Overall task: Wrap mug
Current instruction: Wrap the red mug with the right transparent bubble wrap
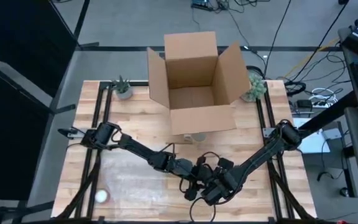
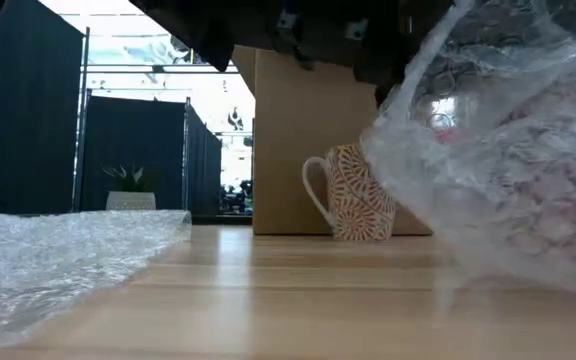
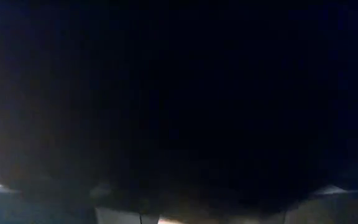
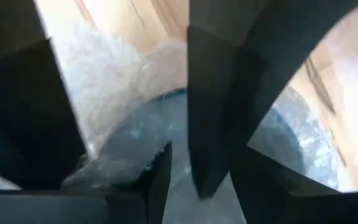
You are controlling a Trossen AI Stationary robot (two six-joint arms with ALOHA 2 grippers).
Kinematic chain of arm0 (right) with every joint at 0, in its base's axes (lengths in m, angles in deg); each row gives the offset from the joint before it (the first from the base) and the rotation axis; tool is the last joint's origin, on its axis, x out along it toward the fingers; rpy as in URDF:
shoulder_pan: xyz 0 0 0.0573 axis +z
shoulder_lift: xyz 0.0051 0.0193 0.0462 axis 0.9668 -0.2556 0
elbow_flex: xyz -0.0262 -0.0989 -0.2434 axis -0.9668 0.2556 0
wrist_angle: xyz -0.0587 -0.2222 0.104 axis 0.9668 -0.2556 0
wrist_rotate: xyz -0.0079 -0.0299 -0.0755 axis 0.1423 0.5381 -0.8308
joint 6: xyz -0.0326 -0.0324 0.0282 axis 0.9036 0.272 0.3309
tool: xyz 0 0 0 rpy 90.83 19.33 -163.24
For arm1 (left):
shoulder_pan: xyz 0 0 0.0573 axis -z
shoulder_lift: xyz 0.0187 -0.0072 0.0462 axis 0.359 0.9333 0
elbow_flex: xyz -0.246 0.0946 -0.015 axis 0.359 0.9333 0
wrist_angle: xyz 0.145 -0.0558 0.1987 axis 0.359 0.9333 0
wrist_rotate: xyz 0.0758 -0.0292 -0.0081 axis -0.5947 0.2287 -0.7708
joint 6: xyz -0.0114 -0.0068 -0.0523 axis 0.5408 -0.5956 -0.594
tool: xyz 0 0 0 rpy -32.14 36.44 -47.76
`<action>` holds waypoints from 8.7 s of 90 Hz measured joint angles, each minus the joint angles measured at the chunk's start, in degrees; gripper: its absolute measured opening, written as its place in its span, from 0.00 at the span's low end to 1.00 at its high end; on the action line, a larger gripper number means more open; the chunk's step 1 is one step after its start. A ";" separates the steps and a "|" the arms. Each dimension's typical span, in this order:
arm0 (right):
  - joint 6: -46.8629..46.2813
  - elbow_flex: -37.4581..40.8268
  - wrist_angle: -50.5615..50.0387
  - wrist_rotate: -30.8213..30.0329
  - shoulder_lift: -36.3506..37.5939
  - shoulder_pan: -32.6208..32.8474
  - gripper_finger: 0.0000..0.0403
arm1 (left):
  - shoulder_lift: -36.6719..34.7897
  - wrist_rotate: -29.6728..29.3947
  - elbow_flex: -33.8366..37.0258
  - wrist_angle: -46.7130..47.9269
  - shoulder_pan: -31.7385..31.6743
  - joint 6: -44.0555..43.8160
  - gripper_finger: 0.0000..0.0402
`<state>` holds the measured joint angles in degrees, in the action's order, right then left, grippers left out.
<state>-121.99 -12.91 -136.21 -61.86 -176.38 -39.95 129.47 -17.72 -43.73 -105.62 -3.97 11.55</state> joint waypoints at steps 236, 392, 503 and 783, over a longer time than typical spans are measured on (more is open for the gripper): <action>-10.57 28.26 35.21 -9.29 13.16 4.14 0.00 | -9.11 -4.05 0.57 12.50 -0.30 -2.56 0.41; -8.76 14.38 15.29 -2.47 3.98 3.66 0.00 | 0.21 -0.27 0.37 -2.51 -0.58 -4.65 0.41; -8.86 10.53 12.96 -3.81 1.25 3.77 0.00 | -9.31 2.48 0.74 17.80 0.51 -6.94 0.41; -11.67 14.92 25.60 -8.22 7.76 9.08 0.00 | -0.94 -3.26 0.23 -0.70 2.41 -1.07 0.41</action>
<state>-133.66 2.01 -110.61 -70.08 -168.62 -30.87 128.52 -20.98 -43.50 -106.32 -1.56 10.47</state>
